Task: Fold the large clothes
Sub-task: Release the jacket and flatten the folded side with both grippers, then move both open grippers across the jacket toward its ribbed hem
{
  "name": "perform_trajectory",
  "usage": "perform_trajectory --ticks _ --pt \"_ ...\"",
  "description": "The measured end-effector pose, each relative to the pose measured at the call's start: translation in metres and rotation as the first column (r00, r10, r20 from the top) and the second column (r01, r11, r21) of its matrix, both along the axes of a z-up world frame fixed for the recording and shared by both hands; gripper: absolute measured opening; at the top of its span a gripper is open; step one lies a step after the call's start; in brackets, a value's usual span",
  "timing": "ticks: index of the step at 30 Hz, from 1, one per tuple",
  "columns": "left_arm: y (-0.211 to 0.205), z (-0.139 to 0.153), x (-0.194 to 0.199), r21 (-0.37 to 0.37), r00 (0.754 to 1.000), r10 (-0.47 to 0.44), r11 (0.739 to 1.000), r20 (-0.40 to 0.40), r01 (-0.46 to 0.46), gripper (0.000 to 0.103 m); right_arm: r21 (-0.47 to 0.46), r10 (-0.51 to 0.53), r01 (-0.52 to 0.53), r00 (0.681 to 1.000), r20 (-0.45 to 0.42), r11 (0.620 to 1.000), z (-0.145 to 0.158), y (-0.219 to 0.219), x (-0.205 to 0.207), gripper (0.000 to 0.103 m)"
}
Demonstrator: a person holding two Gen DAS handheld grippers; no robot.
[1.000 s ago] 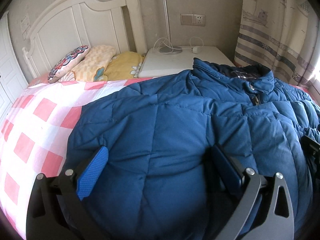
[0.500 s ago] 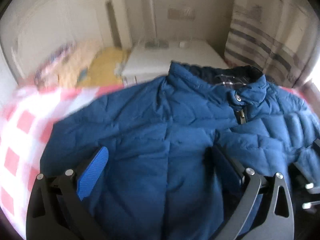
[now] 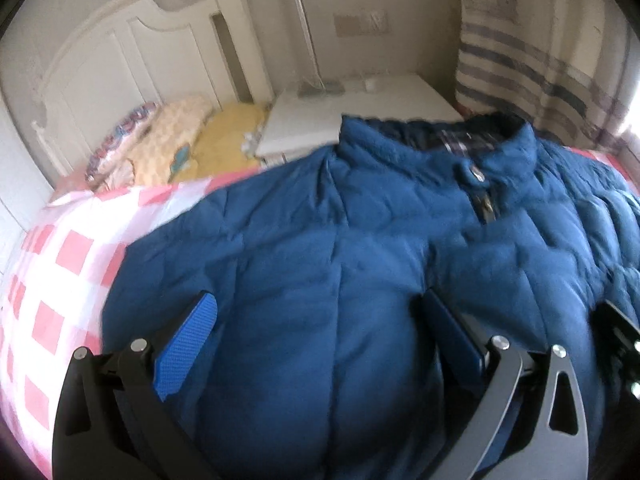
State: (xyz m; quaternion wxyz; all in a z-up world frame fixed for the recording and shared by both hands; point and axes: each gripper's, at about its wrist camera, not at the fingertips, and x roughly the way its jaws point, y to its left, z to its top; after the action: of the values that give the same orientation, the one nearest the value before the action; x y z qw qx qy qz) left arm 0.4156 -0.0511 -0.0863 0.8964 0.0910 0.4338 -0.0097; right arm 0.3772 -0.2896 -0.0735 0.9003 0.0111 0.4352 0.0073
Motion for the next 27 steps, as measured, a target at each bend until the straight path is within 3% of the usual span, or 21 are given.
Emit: perform_trajectory --ticks 2,4,6,9,13,17,19,21,24,25,27 --pt "0.010 0.013 -0.018 -0.080 1.000 -0.020 0.997 -0.006 0.019 0.101 0.042 0.010 -0.012 0.998 0.056 0.999 0.016 -0.002 -0.027 0.097" --pt "0.025 0.027 -0.051 -0.154 0.998 -0.048 0.987 0.039 0.054 0.101 0.054 0.025 -0.030 0.996 0.089 0.998 0.025 -0.002 -0.060 0.097" --pt "0.034 0.029 -0.078 -0.175 0.997 -0.057 0.982 0.046 0.064 0.101 0.016 0.049 -0.051 0.996 0.070 0.999 0.022 0.002 -0.083 0.097" --pt "0.058 0.013 -0.116 -0.226 0.998 -0.059 0.972 -0.005 0.056 0.101 -0.055 0.080 -0.079 0.997 0.011 0.995 0.001 0.008 -0.107 0.097" --pt "0.076 -0.026 -0.130 -0.212 0.997 -0.011 0.977 -0.080 -0.006 0.101 -0.125 0.097 -0.098 0.995 -0.016 0.987 -0.015 0.014 -0.115 0.099" --pt "0.077 -0.021 -0.131 -0.192 0.996 0.014 0.981 -0.085 -0.030 0.101 -0.118 0.061 -0.068 0.996 -0.060 0.991 -0.008 0.016 -0.119 0.098" --pt "0.077 -0.016 -0.144 -0.175 0.997 0.006 0.984 -0.073 -0.019 0.101 -0.080 0.078 -0.081 0.996 -0.037 0.994 0.002 0.016 -0.132 0.098" --pt "0.077 -0.011 -0.161 -0.167 0.999 -0.020 0.986 -0.050 0.011 0.101 -0.104 0.086 -0.087 0.996 -0.018 0.991 0.008 0.013 -0.149 0.098" --pt "0.074 -0.015 -0.179 -0.080 0.999 -0.038 0.996 -0.033 0.035 0.101 -0.149 0.039 -0.049 0.997 -0.070 0.988 -0.007 -0.002 -0.161 0.098" --pt "0.075 -0.021 -0.180 -0.073 0.998 -0.045 0.996 -0.051 0.042 0.101 -0.114 0.016 -0.029 0.994 -0.108 0.993 -0.021 -0.014 -0.161 0.098" --pt "0.085 -0.022 -0.177 -0.141 0.996 -0.044 0.989 -0.071 0.034 0.101 -0.003 0.016 -0.016 0.997 -0.082 1.000 -0.026 -0.030 -0.165 0.099"
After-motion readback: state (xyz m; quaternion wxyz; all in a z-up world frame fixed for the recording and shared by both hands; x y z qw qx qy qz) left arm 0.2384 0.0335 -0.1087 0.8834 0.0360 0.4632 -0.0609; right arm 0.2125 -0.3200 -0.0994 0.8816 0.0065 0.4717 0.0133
